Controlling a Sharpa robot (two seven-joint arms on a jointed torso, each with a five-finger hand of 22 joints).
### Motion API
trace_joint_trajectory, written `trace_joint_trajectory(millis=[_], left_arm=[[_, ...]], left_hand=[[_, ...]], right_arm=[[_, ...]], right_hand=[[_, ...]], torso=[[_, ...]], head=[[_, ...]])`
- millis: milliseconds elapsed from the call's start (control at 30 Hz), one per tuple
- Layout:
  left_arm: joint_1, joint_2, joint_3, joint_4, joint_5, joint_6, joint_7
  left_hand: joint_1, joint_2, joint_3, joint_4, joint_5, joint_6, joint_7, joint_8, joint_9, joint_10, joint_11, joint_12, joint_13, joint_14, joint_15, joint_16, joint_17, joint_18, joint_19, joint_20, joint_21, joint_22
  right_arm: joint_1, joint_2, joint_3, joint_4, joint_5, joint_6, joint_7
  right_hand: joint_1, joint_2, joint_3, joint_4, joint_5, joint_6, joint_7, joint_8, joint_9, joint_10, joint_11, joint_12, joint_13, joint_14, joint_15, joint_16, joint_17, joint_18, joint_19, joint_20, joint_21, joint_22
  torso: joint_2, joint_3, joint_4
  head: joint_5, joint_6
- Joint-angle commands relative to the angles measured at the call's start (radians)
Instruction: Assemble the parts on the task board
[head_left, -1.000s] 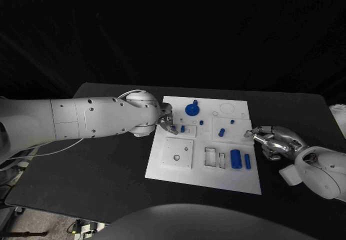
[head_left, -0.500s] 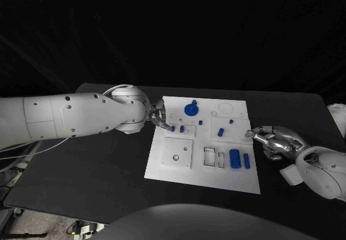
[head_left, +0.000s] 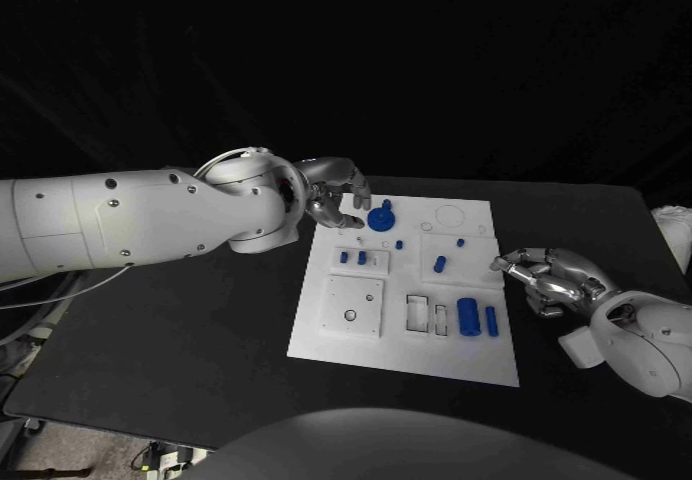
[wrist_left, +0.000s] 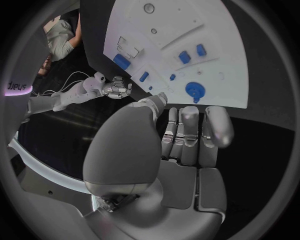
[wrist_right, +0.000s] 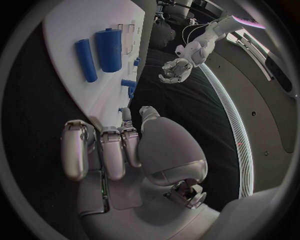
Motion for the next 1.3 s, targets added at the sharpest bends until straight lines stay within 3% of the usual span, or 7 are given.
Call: trace_joint_trajectory(millis=[33, 267, 367, 533, 1000, 1200, 1300], left_arm=[[-0.017, 0.051, -0.001, -0.033, -0.156, -0.115, 0.162], [-0.068, 0.172, -0.001, -0.124, -0.37, -0.088, 0.144], [-0.082, 0.207, -0.001, -0.154, -0.427, -0.072, 0.139], [-0.097, 0.253, 0.001, -0.201, -0.469, -0.072, 0.145], [-0.112, 0.315, 0.013, -0.276, -0.523, -0.057, 0.102], [-0.12, 0.325, 0.013, -0.299, -0.508, -0.031, 0.099], [-0.127, 0.331, 0.014, -0.309, -0.505, -0.02, 0.094]], left_hand=[[0.025, -0.014, -0.022, -0.005, 0.002, 0.058, -0.032, -0.1, -0.164, 0.074, -0.018, -0.117, -0.209, 0.181, -0.031, 0.087, -0.008, -0.021, 0.119, -0.023, 0.143, 0.199], [-0.003, 0.004, -0.182, -0.008, 0.108, 0.152, -0.063, -0.166, -0.339, 0.204, -0.049, -0.205, -0.484, 0.275, -0.073, 0.15, -0.02, -0.044, 0.178, -0.046, 0.228, 0.227], [-0.002, 0.01, -0.223, -0.006, 0.098, 0.172, -0.071, -0.165, -0.373, 0.229, -0.062, -0.216, -0.538, 0.283, -0.077, 0.167, -0.017, -0.046, 0.183, -0.053, 0.235, 0.229], [0.042, 0.015, -0.218, -0.011, 0.178, 0.225, -0.071, -0.16, -0.411, 0.261, -0.065, -0.223, -0.601, 0.276, -0.079, 0.157, -0.042, -0.044, 0.18, -0.056, 0.224, 0.226], [0.024, 0.009, -0.201, -0.01, 0.286, 0.262, -0.083, -0.158, -0.46, 0.324, -0.071, -0.198, -0.642, 0.272, -0.084, 0.164, -0.061, -0.043, 0.18, -0.061, 0.219, 0.226], [0.023, 0.001, -0.192, -0.013, 0.298, 0.274, -0.082, -0.154, -0.466, 0.353, -0.067, -0.18, -0.64, 0.277, -0.083, 0.177, -0.056, -0.045, 0.184, -0.06, 0.227, 0.228], [0.002, -0.006, -0.199, -0.007, 0.256, 0.278, -0.082, -0.154, -0.47, 0.366, -0.067, -0.168, -0.635, 0.28, -0.082, 0.185, -0.054, -0.046, 0.185, -0.06, 0.229, 0.229]], right_arm=[[-0.001, -0.002, 0.0, 0.003, -0.003, -0.014, 0.046], [-0.001, -0.007, 0.0, 0.012, -0.002, -0.034, 0.085], [-0.001, -0.009, 0.0, 0.016, -0.001, -0.04, 0.098], [-0.001, -0.01, 0.0, 0.016, 0.0, -0.041, 0.102], [-0.001, -0.007, 0.0, 0.01, 0.0, -0.025, 0.087], [-0.001, -0.004, 0.0, 0.009, 0.0, -0.024, 0.087], [-0.001, -0.003, 0.0, 0.009, 0.0, -0.024, 0.086]], right_hand=[[-0.013, 0.0, 0.001, 0.006, -0.004, 0.008, 0.0, -0.007, -0.001, 0.138, -0.033, -0.002, 0.191, 0.102, -0.006, 0.0, 0.254, -0.006, 0.004, 0.001, 0.008, 0.2], [-0.038, 0.005, -0.002, 0.007, -0.011, 0.012, -0.001, -0.01, -0.002, 0.138, -0.033, -0.002, 0.191, 0.103, -0.006, 0.001, 0.257, -0.007, 0.008, 0.001, 0.012, 0.202], [-0.04, 0.005, -0.003, 0.007, -0.012, 0.012, -0.001, -0.01, -0.002, 0.138, -0.033, -0.002, 0.191, 0.103, -0.006, 0.001, 0.257, -0.007, 0.008, 0.001, 0.012, 0.202], [-0.04, 0.005, -0.003, 0.007, -0.012, 0.012, -0.001, -0.01, -0.002, 0.138, -0.033, -0.002, 0.191, 0.103, -0.006, 0.001, 0.257, -0.007, 0.008, 0.001, 0.012, 0.202], [-0.04, 0.004, -0.003, 0.005, -0.012, 0.013, -0.002, -0.01, -0.001, 0.138, -0.033, -0.002, 0.191, 0.102, -0.006, 0.0, 0.254, -0.006, 0.007, 0.001, 0.01, 0.201], [-0.04, 0.003, -0.002, 0.004, -0.011, 0.013, -0.002, -0.01, -0.001, 0.138, -0.034, -0.002, 0.191, 0.102, -0.006, 0.0, 0.254, -0.006, 0.007, 0.001, 0.011, 0.202], [-0.04, 0.003, -0.002, 0.004, -0.011, 0.013, -0.002, -0.01, -0.001, 0.138, -0.034, -0.002, 0.191, 0.102, -0.006, 0.0, 0.254, -0.006, 0.007, 0.001, 0.011, 0.202]], torso=[[0.001, -0.0019, -0.0004], [0.004, -0.0005, -0.0049], [0.005, -0.0006, -0.0073], [0.005, 0.0005, -0.0089], [0.005, -0.0008, -0.0066], [0.004, -0.0006, -0.0058], [0.005, -0.0014, -0.0062]], head=[[-0.001, 0.0], [-0.012, 0.0], [-0.016, 0.0], [-0.018, 0.0], [-0.022, 0.0], [-0.021, 0.0], [-0.021, 0.0]])
